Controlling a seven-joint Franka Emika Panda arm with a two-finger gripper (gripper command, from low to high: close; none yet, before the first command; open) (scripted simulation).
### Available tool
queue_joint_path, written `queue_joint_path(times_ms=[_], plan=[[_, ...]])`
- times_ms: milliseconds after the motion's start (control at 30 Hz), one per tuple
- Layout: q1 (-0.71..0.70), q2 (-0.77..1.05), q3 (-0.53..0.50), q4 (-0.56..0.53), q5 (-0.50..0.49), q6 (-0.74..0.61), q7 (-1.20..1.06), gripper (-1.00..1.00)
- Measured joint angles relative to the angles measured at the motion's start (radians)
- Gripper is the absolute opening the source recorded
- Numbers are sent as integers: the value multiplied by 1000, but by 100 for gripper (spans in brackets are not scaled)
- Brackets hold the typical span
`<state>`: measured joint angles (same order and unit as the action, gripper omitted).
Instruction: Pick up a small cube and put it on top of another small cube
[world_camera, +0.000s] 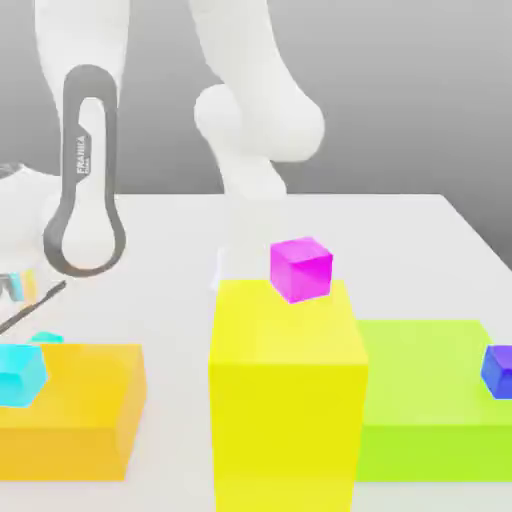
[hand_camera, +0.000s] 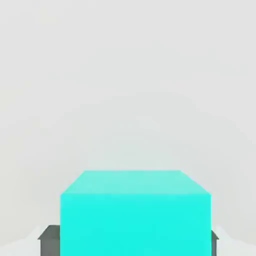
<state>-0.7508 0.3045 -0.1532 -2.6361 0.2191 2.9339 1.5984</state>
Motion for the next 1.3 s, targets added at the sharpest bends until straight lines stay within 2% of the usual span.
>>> queue_joint_path(times_ms=[133, 200, 533, 833, 1000, 1300], plan=[[38, -133, -61, -27, -101, -104, 76, -100], [51, -156, -57, -23, -134, -149, 72, -100], [23, -90, -52, 84, -374, -217, -362, -100], [29, -72, -35, 237, -619, -343, -746, -100], [85, -153, 0, 271, -544, -448, -571, -100], [203, -315, 69, 284, -286, -593, -140, -100]])
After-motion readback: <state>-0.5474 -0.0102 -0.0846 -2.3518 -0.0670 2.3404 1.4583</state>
